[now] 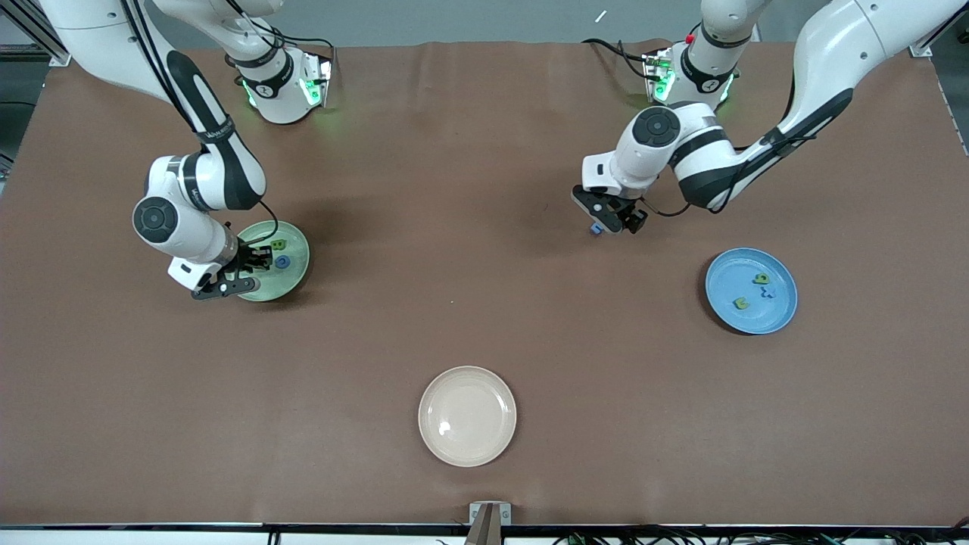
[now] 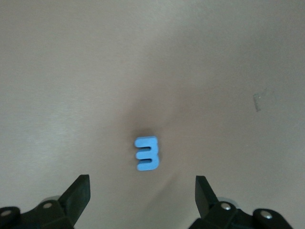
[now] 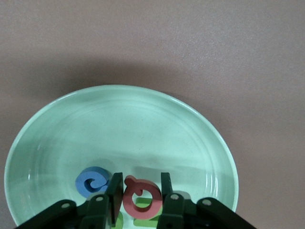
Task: Sort upper and lower case letters into plates
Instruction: 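Release a onto the green plate while the left gripper reaches blue E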
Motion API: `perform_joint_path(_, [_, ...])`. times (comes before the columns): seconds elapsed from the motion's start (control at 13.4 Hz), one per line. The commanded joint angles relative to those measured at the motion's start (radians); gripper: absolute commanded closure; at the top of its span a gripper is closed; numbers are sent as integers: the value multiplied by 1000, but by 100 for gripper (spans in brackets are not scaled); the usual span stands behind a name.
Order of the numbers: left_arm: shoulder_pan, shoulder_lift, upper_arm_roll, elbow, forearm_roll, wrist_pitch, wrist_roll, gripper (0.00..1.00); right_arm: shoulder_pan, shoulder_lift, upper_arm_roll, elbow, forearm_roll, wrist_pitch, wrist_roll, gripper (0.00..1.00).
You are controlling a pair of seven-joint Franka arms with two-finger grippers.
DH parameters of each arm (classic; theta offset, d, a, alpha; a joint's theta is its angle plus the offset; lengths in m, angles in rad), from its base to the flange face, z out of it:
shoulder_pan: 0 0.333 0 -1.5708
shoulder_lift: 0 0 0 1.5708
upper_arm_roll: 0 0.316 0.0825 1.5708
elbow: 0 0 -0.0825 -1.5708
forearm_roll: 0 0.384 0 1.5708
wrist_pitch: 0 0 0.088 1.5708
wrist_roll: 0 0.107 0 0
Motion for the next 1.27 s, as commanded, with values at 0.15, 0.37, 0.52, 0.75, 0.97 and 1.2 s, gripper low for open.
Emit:
perform_joint_path(0.15, [-201, -8, 179, 39, 19, 70, -107, 16, -3, -6, 8, 14, 17, -7, -6, 0])
perform_joint_path(0.37, [-222, -8, 189, 53, 19, 70, -162, 30, 7, -25, 13, 43, 19, -71, -1, 0])
perform_joint_path(0.52, [-220, -11, 190, 53, 19, 70, -173, 35, 10, -53, 16, 105, 19, -190, 5, 0])
perform_joint_path(0.75, [-213, -15, 189, 55, 21, 70, -175, 36, 8, -128, 13, 167, 75, -325, 5, 0])
perform_joint_path(0.97, [-209, -15, 198, 56, 35, 70, -175, 36, -3, -176, 6, 272, 88, -491, 17, 0])
perform_joint_path(1.2, [-211, -9, 212, 59, 67, 70, -176, 36, -44, -170, 3, 493, 86, -733, 40, 0])
